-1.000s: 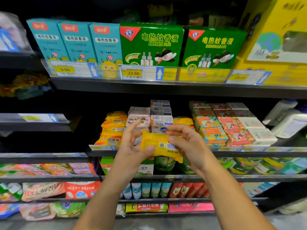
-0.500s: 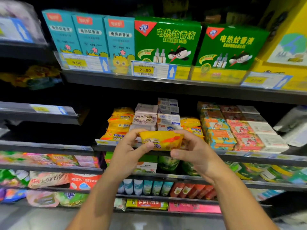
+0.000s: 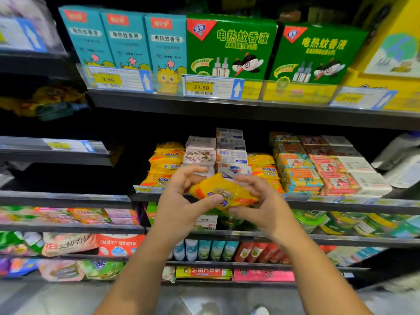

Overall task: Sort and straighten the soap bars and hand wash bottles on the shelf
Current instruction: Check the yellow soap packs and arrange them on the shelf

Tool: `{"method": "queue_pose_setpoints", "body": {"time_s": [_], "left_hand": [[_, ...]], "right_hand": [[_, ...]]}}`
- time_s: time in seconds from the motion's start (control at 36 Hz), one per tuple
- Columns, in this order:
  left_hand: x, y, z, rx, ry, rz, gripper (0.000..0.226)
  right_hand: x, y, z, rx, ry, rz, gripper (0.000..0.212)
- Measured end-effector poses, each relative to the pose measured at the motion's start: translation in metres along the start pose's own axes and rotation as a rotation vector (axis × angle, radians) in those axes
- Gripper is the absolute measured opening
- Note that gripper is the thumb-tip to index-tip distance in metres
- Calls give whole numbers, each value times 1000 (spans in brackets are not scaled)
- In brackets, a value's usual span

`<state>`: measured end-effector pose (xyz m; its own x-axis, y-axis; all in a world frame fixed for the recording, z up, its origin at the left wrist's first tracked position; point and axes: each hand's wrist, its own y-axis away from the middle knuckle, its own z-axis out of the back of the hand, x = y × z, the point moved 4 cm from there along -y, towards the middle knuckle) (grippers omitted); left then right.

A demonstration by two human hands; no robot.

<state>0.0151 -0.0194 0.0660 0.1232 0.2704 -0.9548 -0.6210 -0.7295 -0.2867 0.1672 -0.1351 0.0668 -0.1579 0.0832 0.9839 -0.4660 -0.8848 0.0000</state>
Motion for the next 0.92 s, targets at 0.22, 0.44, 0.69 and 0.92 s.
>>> {"method": "queue_pose_setpoints", "body": {"time_s": [0.22,0.44,0.69,0.92], "left_hand": [[8,9,-8,138,-145,70,60],[17,10,7,130,-158,123,59],[13,3,19,2,271,411,41],[48,12,17,32,328,704,23]], "right_hand": [[29,1,-6,-15,-76,178,58],[23,-4,-17,0,-81,129,48],[2,-22,-14,-36,-238,-179,22],[-25,-22,-20,14,-77,-421,20]]}}
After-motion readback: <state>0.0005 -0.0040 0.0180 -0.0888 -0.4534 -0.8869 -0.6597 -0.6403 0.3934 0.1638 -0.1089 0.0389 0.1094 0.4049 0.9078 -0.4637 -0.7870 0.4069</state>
